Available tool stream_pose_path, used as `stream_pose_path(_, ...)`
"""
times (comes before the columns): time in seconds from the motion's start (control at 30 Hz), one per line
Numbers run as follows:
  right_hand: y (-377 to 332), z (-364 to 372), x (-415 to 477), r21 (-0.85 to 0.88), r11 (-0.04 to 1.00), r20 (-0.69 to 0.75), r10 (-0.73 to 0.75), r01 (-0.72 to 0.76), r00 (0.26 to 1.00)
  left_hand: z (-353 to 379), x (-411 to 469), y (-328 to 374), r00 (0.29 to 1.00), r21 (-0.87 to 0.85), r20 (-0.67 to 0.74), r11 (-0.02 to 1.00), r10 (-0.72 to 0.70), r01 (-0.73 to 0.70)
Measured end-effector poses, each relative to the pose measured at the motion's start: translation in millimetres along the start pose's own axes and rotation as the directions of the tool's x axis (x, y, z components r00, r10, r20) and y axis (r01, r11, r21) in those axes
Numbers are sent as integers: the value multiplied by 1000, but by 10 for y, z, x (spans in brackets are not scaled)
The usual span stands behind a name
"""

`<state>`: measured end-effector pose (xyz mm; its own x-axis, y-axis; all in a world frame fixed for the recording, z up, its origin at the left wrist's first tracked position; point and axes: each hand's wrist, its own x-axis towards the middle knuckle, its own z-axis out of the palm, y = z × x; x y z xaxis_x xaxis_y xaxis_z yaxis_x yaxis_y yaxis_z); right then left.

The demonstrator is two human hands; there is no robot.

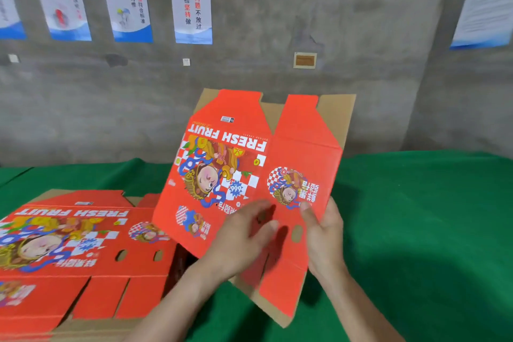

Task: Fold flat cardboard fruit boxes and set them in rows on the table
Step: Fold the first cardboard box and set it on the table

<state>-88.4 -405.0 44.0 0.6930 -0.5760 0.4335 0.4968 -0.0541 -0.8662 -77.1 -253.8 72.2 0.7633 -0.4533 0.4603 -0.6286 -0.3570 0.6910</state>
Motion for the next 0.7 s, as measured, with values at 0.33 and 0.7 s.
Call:
stream_pose_path(0.33,484,-283,-628,-295,950,302,-9,103,953,817,367,599,893,-273,-399,957,-207,99)
stream_pose_path(0.7,409,-928,599,-619,736,558,166,275,813,437,-253,-309,832,-586,-329,787,-446,190)
